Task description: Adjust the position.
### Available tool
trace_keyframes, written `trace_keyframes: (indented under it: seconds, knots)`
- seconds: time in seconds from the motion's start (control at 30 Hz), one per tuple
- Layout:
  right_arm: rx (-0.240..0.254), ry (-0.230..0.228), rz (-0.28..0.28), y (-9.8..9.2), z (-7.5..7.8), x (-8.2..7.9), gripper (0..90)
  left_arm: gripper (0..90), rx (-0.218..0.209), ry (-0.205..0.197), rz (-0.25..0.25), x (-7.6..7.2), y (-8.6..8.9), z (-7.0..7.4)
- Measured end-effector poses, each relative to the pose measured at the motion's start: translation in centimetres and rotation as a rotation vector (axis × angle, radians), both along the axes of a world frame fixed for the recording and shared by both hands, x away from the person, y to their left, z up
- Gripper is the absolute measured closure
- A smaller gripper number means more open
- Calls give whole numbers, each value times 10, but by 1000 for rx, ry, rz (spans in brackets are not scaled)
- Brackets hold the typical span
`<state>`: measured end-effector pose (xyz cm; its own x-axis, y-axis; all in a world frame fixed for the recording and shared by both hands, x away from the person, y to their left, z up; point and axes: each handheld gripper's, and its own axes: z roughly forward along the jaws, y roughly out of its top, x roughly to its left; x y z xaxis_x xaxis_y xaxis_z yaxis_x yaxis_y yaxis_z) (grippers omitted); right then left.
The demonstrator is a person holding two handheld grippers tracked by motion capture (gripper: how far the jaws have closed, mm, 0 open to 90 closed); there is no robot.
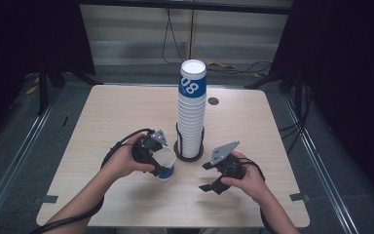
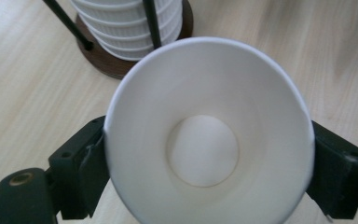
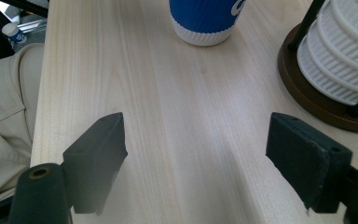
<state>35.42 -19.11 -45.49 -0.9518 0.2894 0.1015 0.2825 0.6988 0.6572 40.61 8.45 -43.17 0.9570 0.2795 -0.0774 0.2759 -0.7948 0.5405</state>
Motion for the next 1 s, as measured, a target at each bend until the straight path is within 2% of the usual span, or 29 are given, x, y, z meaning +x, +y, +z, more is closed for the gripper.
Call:
trace_keyframes:
  seconds: [0.03, 0.13, 0.17, 0.2, 0.27, 0.3, 0.33, 0.53, 0.83, 0.93, 0.97, 1.0]
  knots:
    - [-1, 4, -2, 0, 0, 0, 190, 137, 12, -2, -9, -1, -1, -3]
    - [5, 5, -1, 0, 0, 1, 190, 145, 2, 0, -4, -2, -1, -8]
    - [1, 4, -4, 0, 0, 0, 190, 149, -16, 3, 11, -3, 0, -9]
    - [4, 2, 0, 1, -1, 1, 190, 149, -15, -5, 1, -2, 1, -10]
    - [2, 5, -2, 0, 0, 0, 190, 153, -38, 1, 16, -4, 2, -12]
    - [4, 5, -3, 0, 0, 0, 190, 154, -31, -4, 6, -3, 3, -12]
    - [6, 4, -3, 0, 0, 0, 190, 157, -43, 2, 20, -5, 4, -13]
    - [5, 5, -6, 0, 0, 1, 190, 161, -31, 0, 5, -8, 11, -21]
    - [3, 2, -9, 0, -1, 0, 190, 163, -57, -4, 23, -11, 26, -23]
    - [2, 3, -14, -1, 0, -1, 190, 163, -52, -10, 29, -12, 31, -23]
    - [1, 5, -15, -1, 0, -1, 190, 163, -38, -21, 8, -12, 33, -22]
    - [1, 4, -17, -1, 0, -1, 190, 163, -51, -16, 33, -14, 34, -22]
